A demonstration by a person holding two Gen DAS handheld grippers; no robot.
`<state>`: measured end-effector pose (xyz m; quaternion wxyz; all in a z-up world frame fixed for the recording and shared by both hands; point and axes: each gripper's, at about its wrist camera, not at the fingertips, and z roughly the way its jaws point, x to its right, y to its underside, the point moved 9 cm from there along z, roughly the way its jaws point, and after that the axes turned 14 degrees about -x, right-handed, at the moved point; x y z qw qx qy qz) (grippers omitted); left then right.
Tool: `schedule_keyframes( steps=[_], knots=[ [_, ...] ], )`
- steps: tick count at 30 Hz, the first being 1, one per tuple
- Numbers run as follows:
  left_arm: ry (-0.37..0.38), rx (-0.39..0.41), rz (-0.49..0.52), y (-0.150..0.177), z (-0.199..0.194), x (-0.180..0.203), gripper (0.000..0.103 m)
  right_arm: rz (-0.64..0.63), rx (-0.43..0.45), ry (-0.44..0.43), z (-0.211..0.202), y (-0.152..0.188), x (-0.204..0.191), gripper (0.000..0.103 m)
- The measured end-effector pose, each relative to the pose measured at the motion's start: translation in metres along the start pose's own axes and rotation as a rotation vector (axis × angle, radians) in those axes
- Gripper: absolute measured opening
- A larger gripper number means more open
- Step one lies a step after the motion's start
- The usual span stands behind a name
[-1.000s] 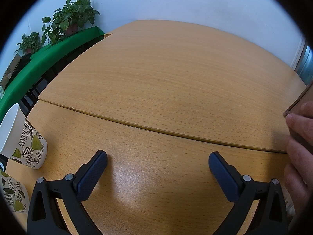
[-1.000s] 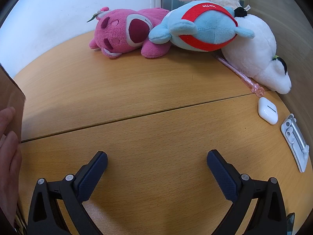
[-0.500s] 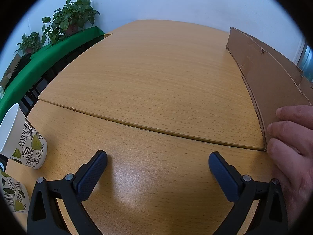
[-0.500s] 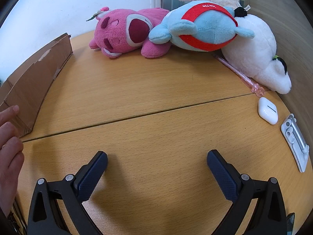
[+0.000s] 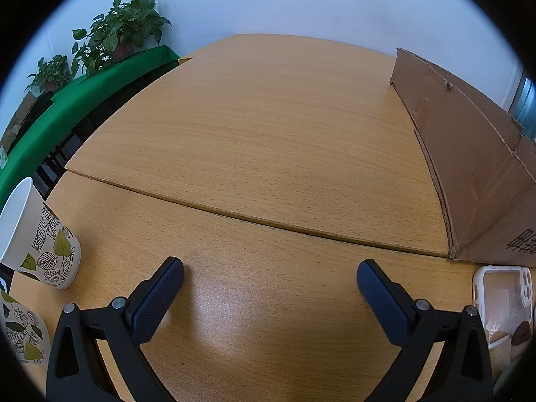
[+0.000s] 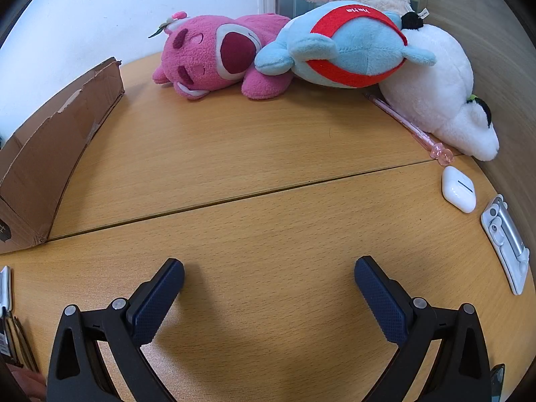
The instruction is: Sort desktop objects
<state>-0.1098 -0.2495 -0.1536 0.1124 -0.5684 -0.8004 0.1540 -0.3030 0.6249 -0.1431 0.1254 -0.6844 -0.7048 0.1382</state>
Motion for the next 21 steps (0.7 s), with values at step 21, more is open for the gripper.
schedule_keyframes(
  steps=[21],
  knots=[
    [-0.03, 0.0, -0.074, -0.0002, 0.0001, -0.0043, 0.103, 0.002, 0.0, 0.001, 0.0001, 0.0002, 0.0001, 0.103]
  ],
)
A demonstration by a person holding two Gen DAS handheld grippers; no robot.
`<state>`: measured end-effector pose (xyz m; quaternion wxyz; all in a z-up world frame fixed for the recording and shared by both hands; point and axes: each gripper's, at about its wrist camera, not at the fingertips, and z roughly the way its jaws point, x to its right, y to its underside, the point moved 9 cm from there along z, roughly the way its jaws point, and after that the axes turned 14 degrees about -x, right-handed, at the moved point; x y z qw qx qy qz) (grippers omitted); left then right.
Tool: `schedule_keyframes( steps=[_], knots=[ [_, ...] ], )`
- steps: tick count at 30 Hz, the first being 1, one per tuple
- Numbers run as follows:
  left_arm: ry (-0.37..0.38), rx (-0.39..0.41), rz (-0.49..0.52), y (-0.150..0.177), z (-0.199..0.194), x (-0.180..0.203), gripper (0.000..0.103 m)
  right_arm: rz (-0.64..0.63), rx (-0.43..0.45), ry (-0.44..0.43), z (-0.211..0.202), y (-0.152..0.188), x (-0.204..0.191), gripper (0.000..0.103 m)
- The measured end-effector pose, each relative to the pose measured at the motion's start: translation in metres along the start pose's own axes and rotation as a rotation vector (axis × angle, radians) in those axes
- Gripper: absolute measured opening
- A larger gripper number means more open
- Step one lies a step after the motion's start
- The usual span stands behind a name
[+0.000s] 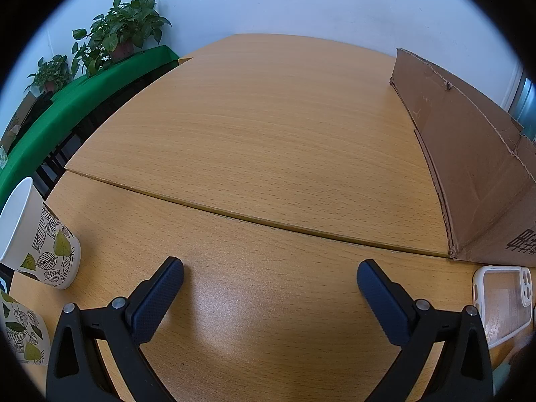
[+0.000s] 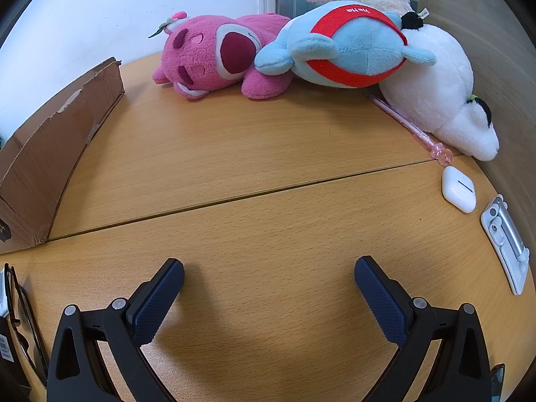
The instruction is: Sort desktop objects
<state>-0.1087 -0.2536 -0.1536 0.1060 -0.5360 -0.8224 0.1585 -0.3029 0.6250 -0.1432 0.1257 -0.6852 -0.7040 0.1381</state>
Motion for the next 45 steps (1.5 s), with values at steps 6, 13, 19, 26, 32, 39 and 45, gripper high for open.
schedule_keyframes(
  steps=[6, 13, 19, 26, 32, 39, 45],
  knots=[
    [-0.001, 0.0, -0.002, 0.0, 0.0, 0.0, 0.103, 0.045, 0.0, 0.018, 0.002, -0.003, 0.001, 0.103],
    [-0.001, 0.0, -0.003, 0.001, 0.0, -0.001, 0.103, 0.045, -0.04, 0.015, -0.004, 0.011, -0.002, 0.103],
    [-0.001, 0.0, -0.005, 0.0, 0.0, 0.0, 0.103, 0.007, 0.096, 0.024, -0.054, 0.041, -0.019, 0.103],
    [0.057, -0.04, 0.02, 0.016, -0.01, 0.011, 0.103, -0.312, 0.339, -0.101, -0.177, 0.055, -0.151, 0.103],
    [0.301, 0.102, -0.019, 0.053, -0.1, 0.038, 0.103, -0.628, 0.329, -0.322, -0.214, 0.098, -0.302, 0.103],
    [0.51, 0.065, 0.148, 0.087, -0.123, 0.105, 0.103, -0.83, 0.114, -0.429, -0.152, 0.168, -0.428, 0.103],
    [0.631, -0.045, 0.173, 0.09, -0.093, 0.125, 0.099, -0.867, -0.024, -0.548, -0.131, 0.212, -0.455, 0.103]
  ],
)
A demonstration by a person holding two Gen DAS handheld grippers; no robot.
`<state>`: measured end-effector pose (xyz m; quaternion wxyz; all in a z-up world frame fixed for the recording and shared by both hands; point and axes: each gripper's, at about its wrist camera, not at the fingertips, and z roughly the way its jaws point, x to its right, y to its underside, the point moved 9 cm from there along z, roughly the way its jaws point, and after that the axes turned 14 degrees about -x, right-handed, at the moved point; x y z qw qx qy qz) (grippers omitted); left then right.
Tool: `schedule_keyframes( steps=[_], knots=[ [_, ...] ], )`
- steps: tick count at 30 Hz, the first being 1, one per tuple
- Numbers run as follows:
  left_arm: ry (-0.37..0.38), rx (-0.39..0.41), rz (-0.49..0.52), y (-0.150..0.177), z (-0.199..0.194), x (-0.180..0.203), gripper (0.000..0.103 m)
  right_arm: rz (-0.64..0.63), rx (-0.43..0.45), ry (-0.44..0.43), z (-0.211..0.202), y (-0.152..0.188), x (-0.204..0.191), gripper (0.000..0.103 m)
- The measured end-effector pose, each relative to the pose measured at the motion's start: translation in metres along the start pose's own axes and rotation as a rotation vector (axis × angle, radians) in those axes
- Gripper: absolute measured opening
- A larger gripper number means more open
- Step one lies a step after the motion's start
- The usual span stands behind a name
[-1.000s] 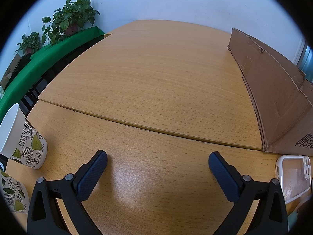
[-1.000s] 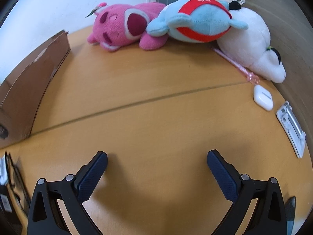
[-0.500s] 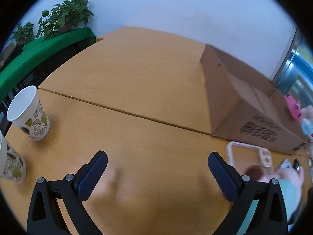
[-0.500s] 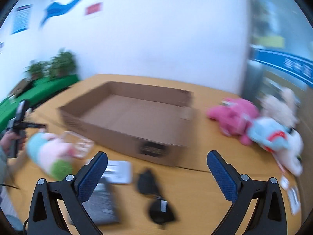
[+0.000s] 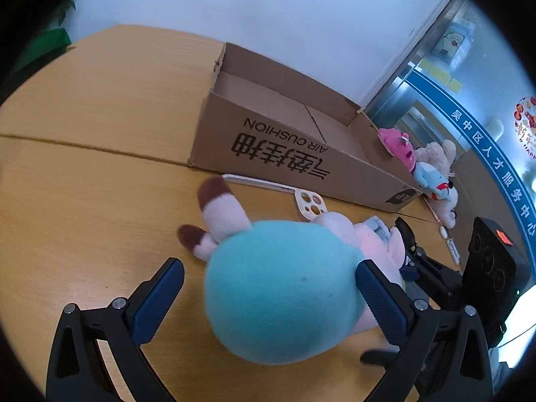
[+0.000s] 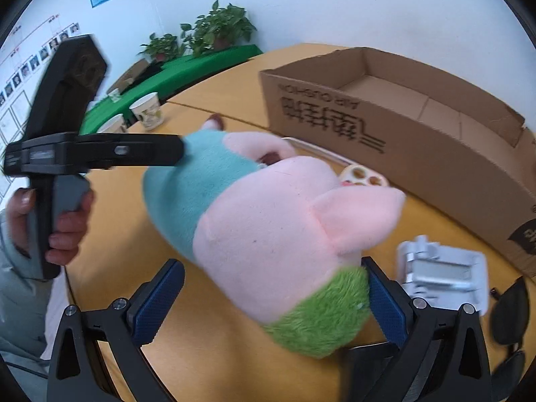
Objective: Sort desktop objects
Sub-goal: 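Move both grippers to the teal-and-pink plush pig and close on it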
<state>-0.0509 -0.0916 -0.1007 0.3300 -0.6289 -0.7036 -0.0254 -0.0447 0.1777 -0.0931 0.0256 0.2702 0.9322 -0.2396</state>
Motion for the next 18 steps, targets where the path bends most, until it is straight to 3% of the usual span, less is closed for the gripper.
schedule_keyframes(
  steps=[3, 5, 8, 10, 13, 14, 18],
  knots=[
    [0.023, -0.002, 0.019, 0.008, -0.002, 0.002, 0.1, -0.093, 0.021, -0.101, -0.012, 0.012, -0.03, 0.102],
    [0.029, -0.012, 0.036, 0.011, -0.001, 0.007, 0.099, -0.098, 0.037, -0.043, -0.015, 0.017, -0.029, 0.103],
    [0.047, -0.02, 0.038, 0.016, -0.001, 0.008, 0.097, -0.07, -0.02, -0.01, 0.0, 0.02, -0.024, 0.102],
    [0.051, -0.013, 0.039, 0.02, -0.003, 0.009, 0.095, -0.088, -0.07, -0.005, 0.013, 0.023, -0.029, 0.096],
    [0.053, 0.002, 0.012, 0.029, -0.009, 0.011, 0.09, -0.093, -0.066, 0.046, 0.009, 0.029, -0.032, 0.088],
    [0.058, 0.006, 0.005, 0.031, -0.011, 0.014, 0.085, -0.07, -0.056, 0.045, 0.005, 0.03, -0.028, 0.077],
    [0.042, 0.053, 0.042, 0.021, -0.026, 0.038, 0.082, -0.07, -0.027, 0.068, -0.01, 0.025, -0.019, 0.073]
  ],
)
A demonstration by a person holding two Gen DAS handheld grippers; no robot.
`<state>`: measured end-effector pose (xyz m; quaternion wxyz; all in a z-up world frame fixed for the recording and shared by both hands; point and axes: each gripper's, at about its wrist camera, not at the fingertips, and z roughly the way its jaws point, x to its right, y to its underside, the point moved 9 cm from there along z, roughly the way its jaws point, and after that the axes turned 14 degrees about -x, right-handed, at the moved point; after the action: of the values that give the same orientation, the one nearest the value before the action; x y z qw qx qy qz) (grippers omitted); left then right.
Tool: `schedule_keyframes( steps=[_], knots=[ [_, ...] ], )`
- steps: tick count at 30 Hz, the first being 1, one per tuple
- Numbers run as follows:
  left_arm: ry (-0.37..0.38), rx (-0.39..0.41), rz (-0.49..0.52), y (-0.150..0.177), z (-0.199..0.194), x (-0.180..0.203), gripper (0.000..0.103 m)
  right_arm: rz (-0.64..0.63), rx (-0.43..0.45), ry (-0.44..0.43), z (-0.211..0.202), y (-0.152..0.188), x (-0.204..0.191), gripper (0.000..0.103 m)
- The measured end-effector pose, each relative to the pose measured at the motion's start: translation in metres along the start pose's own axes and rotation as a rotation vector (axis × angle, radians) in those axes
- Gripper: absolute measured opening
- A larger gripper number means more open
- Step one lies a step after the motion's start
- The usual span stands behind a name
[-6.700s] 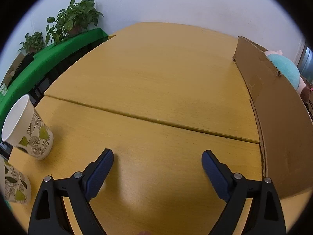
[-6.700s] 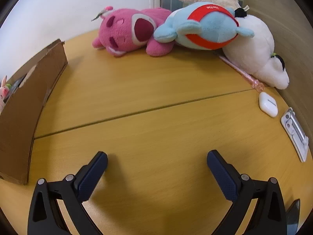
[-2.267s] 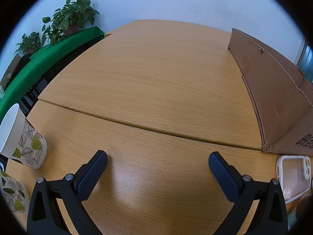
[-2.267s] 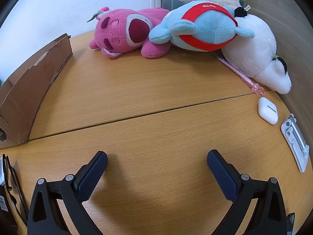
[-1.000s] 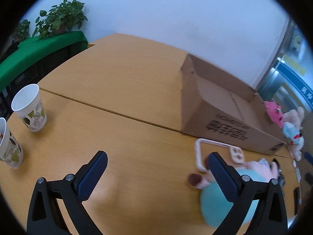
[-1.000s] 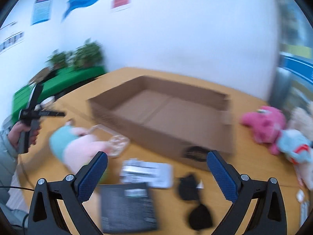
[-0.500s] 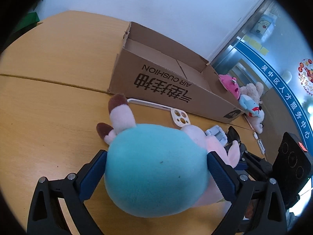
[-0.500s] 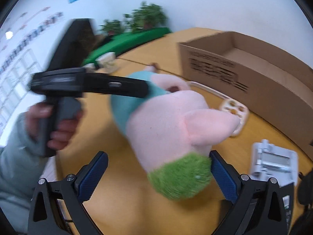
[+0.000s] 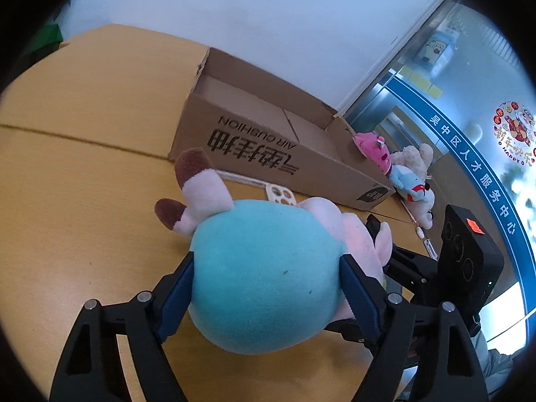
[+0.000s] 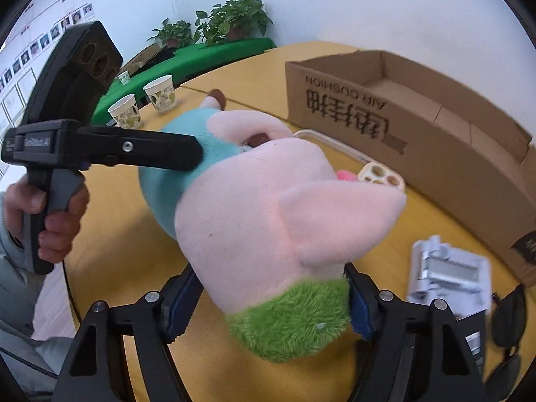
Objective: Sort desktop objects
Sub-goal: 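Move both grippers to the teal-and-pink plush pig and close on it, then carry the plush pig into the cardboard box and open both grippers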
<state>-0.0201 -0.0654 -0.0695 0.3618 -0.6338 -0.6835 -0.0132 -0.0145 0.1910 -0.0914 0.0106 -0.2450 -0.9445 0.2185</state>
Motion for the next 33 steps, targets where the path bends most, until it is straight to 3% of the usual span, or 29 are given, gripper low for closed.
schedule_keyframes(
  steps=[4, 12, 19, 25, 29, 33],
  knots=[
    [0.0, 0.091, 0.082, -0.044, -0.026, 0.036, 0.082, -0.017, 0.084, 0.046, -0.043, -0.015, 0.011, 0.072],
    [-0.012, 0.288, 0.331, -0.176, -0.073, 0.12, 0.082, -0.049, 0.278, 0.221, -0.159, -0.097, 0.083, 0.072],
    [-0.052, 0.394, 0.38, -0.275, -0.091, 0.13, 0.082, -0.106, 0.355, 0.292, -0.215, -0.177, 0.141, 0.072],
    [-0.099, 0.36, 0.313, -0.334, -0.056, 0.084, 0.082, -0.111, 0.313, 0.255, -0.184, -0.241, 0.192, 0.072],
    [-0.122, 0.249, 0.244, -0.364, 0.007, 0.044, 0.082, -0.073, 0.231, 0.209, -0.126, -0.266, 0.234, 0.072],
    [-0.136, 0.119, 0.16, -0.375, 0.082, -0.006, 0.082, 0.004, 0.126, 0.167, -0.045, -0.266, 0.278, 0.072]
  ],
)
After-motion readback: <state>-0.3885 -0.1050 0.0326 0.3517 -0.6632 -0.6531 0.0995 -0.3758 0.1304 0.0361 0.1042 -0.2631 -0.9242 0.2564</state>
